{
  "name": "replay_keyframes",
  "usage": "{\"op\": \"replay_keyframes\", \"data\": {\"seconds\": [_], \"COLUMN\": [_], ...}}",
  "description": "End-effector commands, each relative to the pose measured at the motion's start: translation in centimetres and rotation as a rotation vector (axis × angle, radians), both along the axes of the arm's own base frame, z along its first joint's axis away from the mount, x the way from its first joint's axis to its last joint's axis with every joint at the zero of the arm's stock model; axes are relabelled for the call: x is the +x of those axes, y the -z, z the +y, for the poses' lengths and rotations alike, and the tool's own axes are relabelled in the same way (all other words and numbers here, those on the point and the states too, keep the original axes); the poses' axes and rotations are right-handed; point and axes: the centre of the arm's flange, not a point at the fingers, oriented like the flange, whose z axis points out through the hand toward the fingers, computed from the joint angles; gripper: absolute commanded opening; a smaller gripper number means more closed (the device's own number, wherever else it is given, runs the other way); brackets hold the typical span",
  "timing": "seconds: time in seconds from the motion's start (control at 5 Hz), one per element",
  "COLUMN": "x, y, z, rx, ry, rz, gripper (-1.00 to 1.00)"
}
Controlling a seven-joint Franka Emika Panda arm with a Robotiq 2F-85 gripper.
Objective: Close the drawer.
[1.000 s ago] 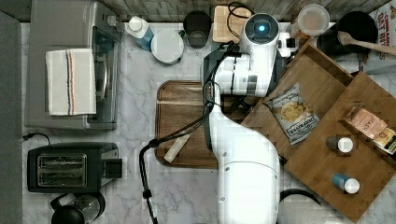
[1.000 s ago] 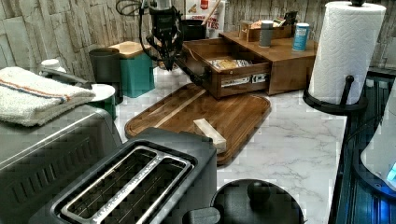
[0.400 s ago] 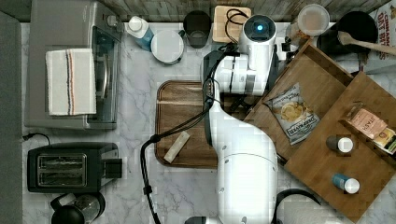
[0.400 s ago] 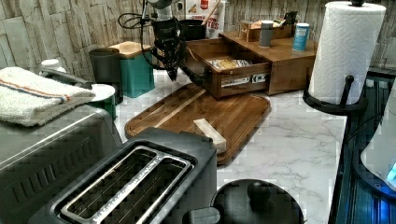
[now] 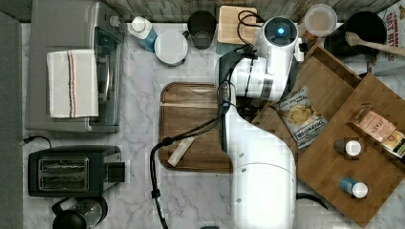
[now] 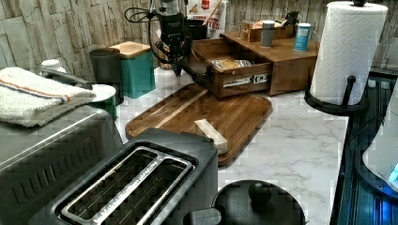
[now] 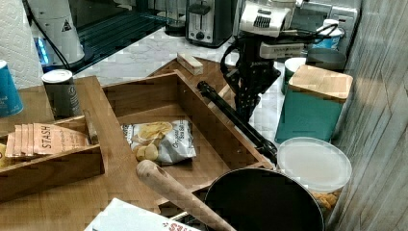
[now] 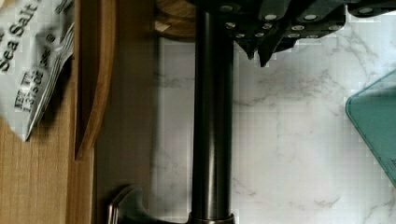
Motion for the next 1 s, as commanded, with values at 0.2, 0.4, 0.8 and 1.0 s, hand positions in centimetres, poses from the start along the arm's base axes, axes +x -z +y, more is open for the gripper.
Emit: {"op": "replay_keyframes", "data": {"seconds": [0.2,0.4,0.8,1.0], "x": [-8.6,-11.1,-15.5,-18.3], "y": [-2.6,0.2,0.8,0.6], "z": [-13.0,-16.6,-22.7,-26.1], "rx": [0.012,0.025,0.036,0.0], "ry": [0.048,0.04,0.093,0.121], "rz": [-0.115,-0.125,0.009,0.086], "gripper": [-1.0,-1.0,-1.0,-1.0]}}
